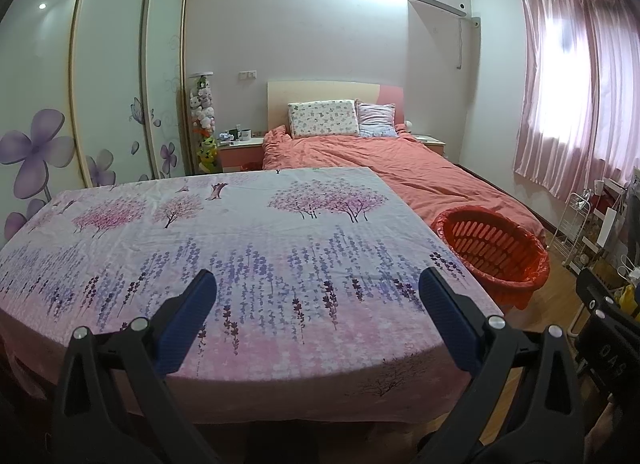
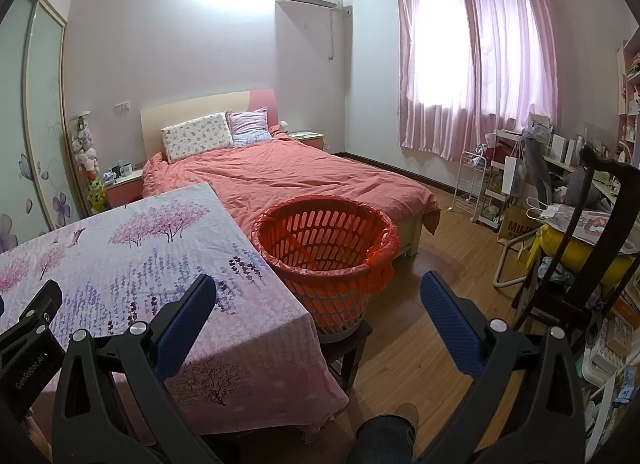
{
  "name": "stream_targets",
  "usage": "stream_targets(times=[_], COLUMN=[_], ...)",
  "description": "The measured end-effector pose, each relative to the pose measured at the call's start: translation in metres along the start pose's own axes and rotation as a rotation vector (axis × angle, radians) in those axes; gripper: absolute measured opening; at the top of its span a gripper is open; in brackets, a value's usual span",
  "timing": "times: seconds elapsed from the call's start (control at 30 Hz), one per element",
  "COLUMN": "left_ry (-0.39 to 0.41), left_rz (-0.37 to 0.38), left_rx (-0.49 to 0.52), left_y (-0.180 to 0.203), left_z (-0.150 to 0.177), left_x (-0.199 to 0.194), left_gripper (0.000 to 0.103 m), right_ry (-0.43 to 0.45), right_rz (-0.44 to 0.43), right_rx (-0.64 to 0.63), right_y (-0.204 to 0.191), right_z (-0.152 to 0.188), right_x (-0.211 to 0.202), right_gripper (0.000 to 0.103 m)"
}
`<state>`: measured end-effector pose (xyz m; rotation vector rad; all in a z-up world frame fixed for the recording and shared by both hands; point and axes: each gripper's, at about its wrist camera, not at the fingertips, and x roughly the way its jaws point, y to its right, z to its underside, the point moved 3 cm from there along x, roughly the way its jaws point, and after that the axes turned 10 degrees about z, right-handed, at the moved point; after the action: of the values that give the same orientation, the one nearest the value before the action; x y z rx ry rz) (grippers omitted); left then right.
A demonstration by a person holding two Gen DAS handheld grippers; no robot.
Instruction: Collect trash
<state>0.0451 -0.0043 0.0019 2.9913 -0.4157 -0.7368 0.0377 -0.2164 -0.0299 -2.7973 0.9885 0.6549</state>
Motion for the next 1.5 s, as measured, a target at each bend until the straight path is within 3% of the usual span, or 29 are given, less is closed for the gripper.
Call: stream_targets(times=[1.5], left_ry=[-0.016], left_rz=[-0.004], left_rx=[-0.002], left_y=[0.0046], left_z=[0.0057], left_x=[0.0015], left_gripper=[0.099], right_ry=[-0.021], right_rz=[-0.009], right_rx=[0.000], right_y=[0.0006], right_z=[0.0089], right_x=[0.0001], right_gripper=[0.101])
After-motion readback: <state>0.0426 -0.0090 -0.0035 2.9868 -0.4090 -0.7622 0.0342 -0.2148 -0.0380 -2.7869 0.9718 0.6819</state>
